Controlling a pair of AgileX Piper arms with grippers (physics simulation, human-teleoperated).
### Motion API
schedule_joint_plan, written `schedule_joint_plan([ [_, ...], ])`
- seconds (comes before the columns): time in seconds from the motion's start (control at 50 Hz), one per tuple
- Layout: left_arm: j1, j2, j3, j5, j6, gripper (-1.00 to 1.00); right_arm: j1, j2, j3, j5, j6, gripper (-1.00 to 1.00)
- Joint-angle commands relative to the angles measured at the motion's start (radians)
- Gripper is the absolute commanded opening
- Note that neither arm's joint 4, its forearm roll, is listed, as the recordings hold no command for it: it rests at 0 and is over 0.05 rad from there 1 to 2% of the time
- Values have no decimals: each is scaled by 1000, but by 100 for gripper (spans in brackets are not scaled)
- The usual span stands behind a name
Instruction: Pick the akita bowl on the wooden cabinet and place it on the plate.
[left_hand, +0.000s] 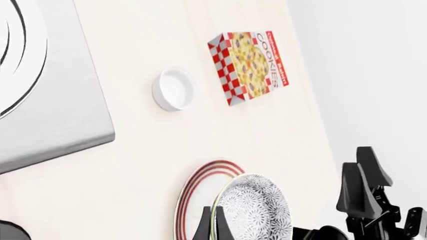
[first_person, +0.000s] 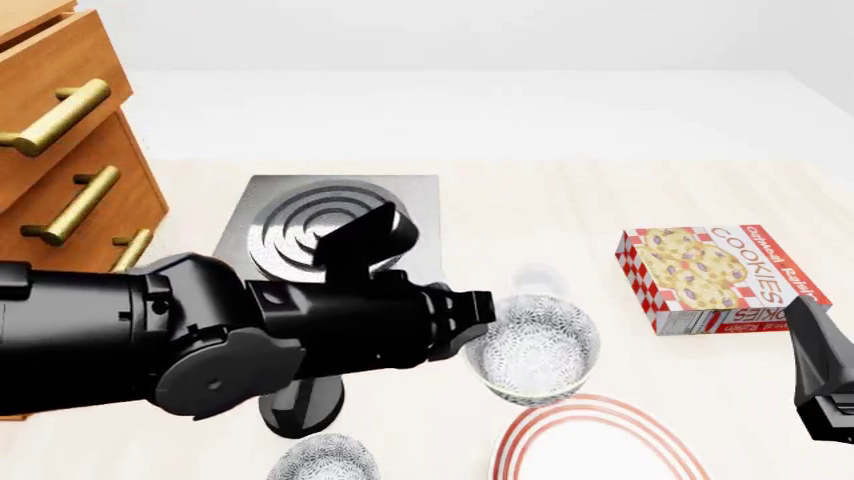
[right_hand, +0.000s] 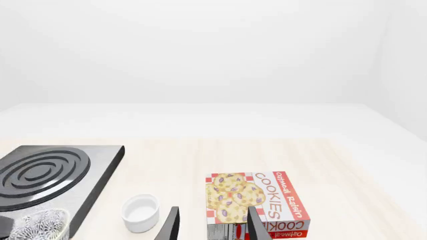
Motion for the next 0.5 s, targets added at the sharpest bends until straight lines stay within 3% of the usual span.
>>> schedule_joint_plan([
  [0.02,-12,25,-1,-25,-8,-100,0,0,0,0,0,100],
  [0.5,-42,81,2,-74,-33,-100,0,0,0,0,0,100],
])
